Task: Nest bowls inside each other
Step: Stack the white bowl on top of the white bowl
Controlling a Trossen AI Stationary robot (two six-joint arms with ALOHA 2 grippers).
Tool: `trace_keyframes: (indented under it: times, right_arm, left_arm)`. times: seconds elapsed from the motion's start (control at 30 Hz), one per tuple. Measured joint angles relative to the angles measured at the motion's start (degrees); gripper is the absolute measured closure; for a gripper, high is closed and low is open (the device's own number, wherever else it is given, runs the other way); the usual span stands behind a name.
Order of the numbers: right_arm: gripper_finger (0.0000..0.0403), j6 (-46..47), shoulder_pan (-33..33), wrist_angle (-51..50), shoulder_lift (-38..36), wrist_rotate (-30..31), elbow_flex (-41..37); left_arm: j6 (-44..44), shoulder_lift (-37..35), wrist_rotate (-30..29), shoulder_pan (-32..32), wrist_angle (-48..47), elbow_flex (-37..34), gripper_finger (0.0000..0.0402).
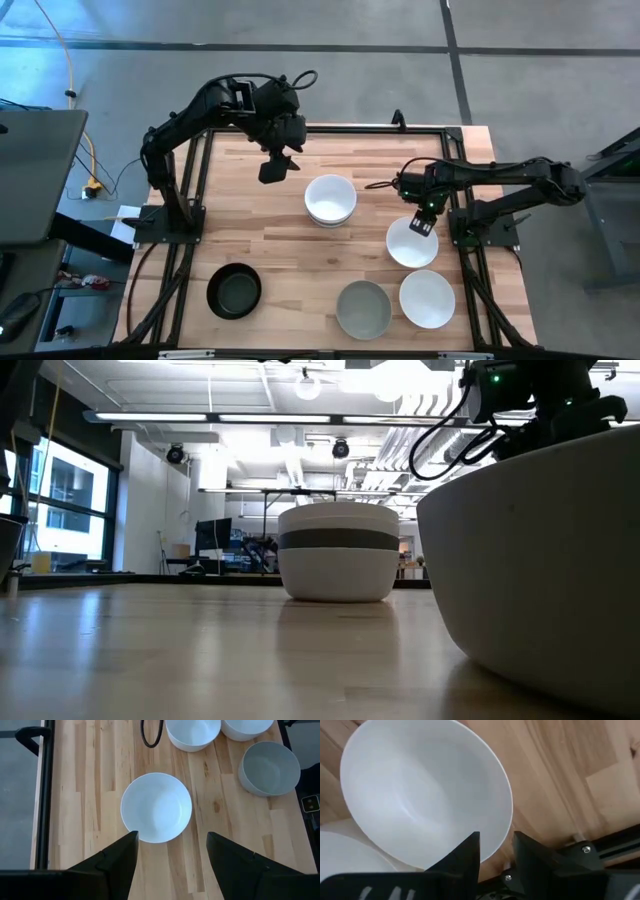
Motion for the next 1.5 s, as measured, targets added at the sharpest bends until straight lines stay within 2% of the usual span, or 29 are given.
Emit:
trace_keyframes:
  times: [0.27, 0.47, 0.77, 1.5]
  right_arm:
    - [0.0293, 0.56, 0.0, 0.35, 0.0, 6.1, -0.01]
    - [0.0293, 0.88, 0.0, 1.84, 0.0, 6.17, -0.42]
    - [0.0293, 1.93, 0.0, 6.22, -0.97, 4.95, -8.9]
    - [0.0293, 2.15, 0.0, 13.03, -1.3, 4.46, -12.31]
  left_arm:
    - [-0.04, 0.0, -0.02, 0.0, 0.0, 0.0, 0.0177]
    - [-0.02, 0.0, -0.02, -0.02, 0.0, 0.0, 0.0177]
    - [0.58, 0.0, -0.05, 0.0, 0.03, 0.0, 0.0177]
    - [0.48, 0.09, -0.07, 0.0, 0.48, -0.02, 0.0177]
